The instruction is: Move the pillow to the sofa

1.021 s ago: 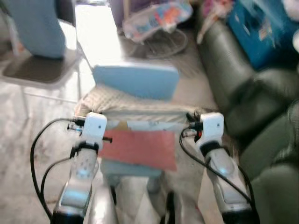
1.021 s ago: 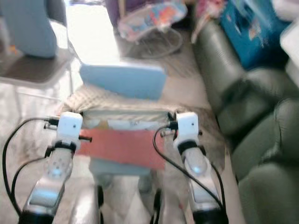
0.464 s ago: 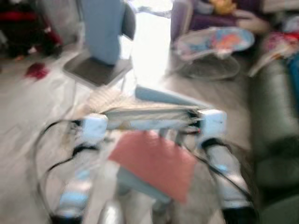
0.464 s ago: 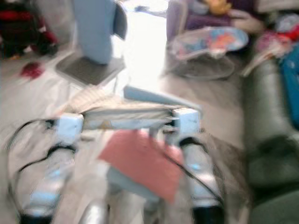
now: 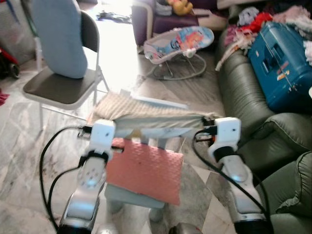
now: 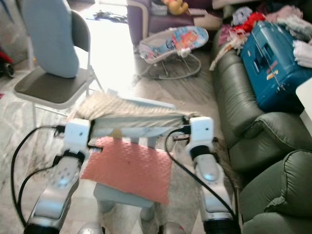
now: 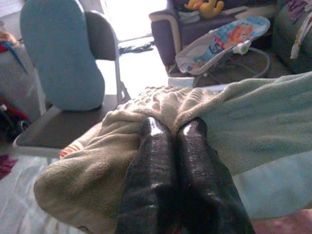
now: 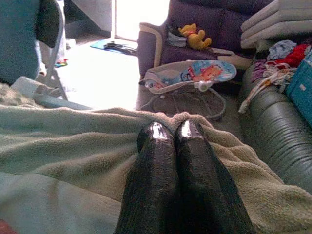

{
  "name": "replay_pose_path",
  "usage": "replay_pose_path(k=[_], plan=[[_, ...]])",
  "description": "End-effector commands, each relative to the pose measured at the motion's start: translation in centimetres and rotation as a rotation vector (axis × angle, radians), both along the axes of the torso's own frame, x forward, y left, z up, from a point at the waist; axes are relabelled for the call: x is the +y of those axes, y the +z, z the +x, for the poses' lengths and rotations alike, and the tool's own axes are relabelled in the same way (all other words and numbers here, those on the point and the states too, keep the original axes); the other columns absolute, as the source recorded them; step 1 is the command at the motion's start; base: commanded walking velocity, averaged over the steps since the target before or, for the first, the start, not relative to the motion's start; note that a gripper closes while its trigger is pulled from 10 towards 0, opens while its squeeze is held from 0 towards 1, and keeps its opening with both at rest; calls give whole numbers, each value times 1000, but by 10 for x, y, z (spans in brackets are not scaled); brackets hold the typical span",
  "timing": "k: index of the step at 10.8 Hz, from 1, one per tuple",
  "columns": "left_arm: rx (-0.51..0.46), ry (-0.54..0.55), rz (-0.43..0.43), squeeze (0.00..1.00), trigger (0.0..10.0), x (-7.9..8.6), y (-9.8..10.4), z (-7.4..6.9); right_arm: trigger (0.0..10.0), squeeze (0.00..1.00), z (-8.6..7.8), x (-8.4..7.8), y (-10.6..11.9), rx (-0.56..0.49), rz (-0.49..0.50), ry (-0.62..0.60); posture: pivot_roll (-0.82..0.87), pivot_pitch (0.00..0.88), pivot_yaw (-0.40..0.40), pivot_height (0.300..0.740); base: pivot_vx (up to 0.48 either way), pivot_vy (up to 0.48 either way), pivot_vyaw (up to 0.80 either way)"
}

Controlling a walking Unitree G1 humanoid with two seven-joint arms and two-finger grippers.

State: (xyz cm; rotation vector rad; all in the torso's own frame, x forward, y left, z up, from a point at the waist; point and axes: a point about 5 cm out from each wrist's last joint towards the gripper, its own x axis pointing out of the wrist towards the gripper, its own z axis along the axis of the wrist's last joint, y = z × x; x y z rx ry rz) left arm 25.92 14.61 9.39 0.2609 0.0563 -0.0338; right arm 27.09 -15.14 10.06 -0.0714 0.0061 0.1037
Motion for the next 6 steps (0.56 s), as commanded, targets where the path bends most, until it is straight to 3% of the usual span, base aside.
replay_pose_path(k=[1, 6], plan=[[-15, 21, 0, 0, 10000, 5, 5, -1, 10000, 0, -3, -16, 2, -6, -4, -69, 20, 50, -48, 740, 0, 0, 0], [-5, 14, -7, 0, 10000, 4, 5, 2, 10000, 0, -6, -26, -4, 29, -2, -121, 9, 54, -37, 740, -308, 0, 0]])
